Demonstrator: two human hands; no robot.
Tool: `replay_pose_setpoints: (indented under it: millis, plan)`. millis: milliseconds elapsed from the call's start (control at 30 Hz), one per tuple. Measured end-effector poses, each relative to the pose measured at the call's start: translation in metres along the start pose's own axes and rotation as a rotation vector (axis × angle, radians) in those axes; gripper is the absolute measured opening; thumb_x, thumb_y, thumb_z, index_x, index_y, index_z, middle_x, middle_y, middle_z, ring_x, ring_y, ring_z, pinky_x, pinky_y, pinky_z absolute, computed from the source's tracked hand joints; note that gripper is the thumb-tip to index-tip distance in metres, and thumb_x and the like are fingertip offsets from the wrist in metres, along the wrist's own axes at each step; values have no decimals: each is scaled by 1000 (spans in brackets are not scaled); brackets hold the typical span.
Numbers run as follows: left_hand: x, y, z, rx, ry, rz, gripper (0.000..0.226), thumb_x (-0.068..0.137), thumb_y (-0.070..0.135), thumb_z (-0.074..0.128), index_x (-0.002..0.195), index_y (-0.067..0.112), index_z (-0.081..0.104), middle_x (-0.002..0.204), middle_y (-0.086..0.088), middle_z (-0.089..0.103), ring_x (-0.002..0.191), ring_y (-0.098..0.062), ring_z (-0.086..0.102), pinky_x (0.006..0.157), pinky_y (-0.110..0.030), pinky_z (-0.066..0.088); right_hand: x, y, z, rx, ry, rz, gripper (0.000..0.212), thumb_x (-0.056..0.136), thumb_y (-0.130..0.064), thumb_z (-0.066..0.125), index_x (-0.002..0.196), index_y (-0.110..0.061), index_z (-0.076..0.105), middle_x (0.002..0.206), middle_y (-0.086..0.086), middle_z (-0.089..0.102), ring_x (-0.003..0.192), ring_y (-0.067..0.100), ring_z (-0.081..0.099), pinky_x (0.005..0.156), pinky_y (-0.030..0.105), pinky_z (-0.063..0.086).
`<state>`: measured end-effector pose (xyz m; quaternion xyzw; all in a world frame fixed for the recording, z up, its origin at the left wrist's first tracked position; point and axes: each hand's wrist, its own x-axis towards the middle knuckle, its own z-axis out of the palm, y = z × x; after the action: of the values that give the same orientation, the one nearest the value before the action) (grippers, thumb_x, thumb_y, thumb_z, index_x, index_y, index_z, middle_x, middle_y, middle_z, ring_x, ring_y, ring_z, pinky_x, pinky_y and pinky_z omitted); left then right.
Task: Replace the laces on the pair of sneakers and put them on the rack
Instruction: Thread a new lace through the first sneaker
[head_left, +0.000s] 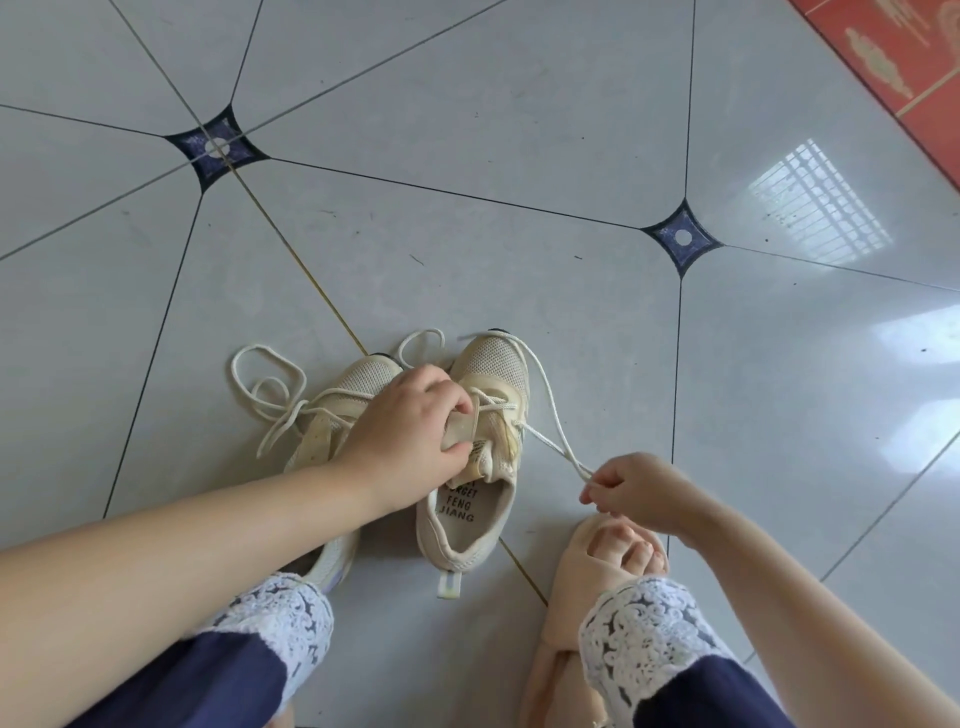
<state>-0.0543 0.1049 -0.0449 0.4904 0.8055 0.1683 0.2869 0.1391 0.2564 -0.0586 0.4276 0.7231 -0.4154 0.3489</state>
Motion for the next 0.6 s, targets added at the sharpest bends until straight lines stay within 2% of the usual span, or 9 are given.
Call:
replay_pose_setpoints:
  millis: [100, 133, 200, 267, 367, 400, 500, 600]
  plan:
    - [4, 2, 1, -14, 1, -52, 33, 78, 30, 67, 105, 13, 58, 111, -1, 49, 105, -17, 47, 90, -23, 34, 6, 12, 2, 305, 32, 106, 19, 85, -8, 55, 76, -15, 70, 58, -3, 53, 57, 13, 46, 60, 20, 39]
    - [4, 3, 1, -27, 5, -70, 32, 78, 31, 67, 103, 13, 57, 108, -1, 49, 104, -17, 48, 90, -25, 36, 7, 14, 1, 334, 26, 118, 20, 84, -5, 55, 75, -15, 70, 58, -1, 53, 57, 14, 45, 62, 24, 41]
    - [6, 6, 3, -47, 6, -113, 31, 77, 33, 68, 99, 14, 55, 104, 2, 47, 101, -16, 47, 86, -25, 37, 12, 17, 1, 271, 33, 128, 19, 79, -1, 57, 76, -16, 69, 68, 2, 60, 63, 14, 51, 68, 29, 47]
    - [8, 7, 4, -45, -8, -151, 29, 78, 34, 67, 95, 16, 53, 99, 4, 43, 97, -15, 46, 78, -23, 35, 16, 17, -2, 168, 91, 140, 19, 75, 0, 59, 83, -15, 67, 90, 7, 67, 79, 20, 59, 79, 35, 50]
    - [12, 8, 4, -31, -43, -179, 24, 79, 33, 64, 89, 20, 47, 100, 5, 44, 90, -13, 43, 71, -23, 30, 27, 13, -11, -42, 256, 173, 31, 74, -1, 53, 104, -1, 63, 113, 16, 62, 102, 33, 58, 82, 38, 50]
    - [14, 8, 4, -28, -54, -180, 23, 79, 33, 63, 87, 20, 46, 100, 4, 45, 88, -12, 42, 70, -23, 30, 31, 9, -14, -90, 319, 170, 34, 76, -2, 50, 108, -4, 62, 117, 14, 59, 105, 33, 57, 80, 36, 50]
    - [16, 7, 2, -36, -77, -186, 23, 79, 33, 63, 87, 20, 46, 100, 3, 47, 87, -13, 44, 71, -23, 33, 50, -15, -21, -60, 478, 15, 34, 82, -9, 51, 113, -19, 60, 118, 5, 57, 104, 22, 56, 75, 25, 40]
    - [17, 9, 1, -66, -96, -211, 23, 78, 32, 63, 89, 19, 47, 99, 3, 48, 87, -15, 48, 73, -26, 38, 77, -49, -27, -16, 502, -179, 29, 87, -13, 52, 114, -20, 62, 114, 3, 60, 100, 18, 58, 73, 20, 35]
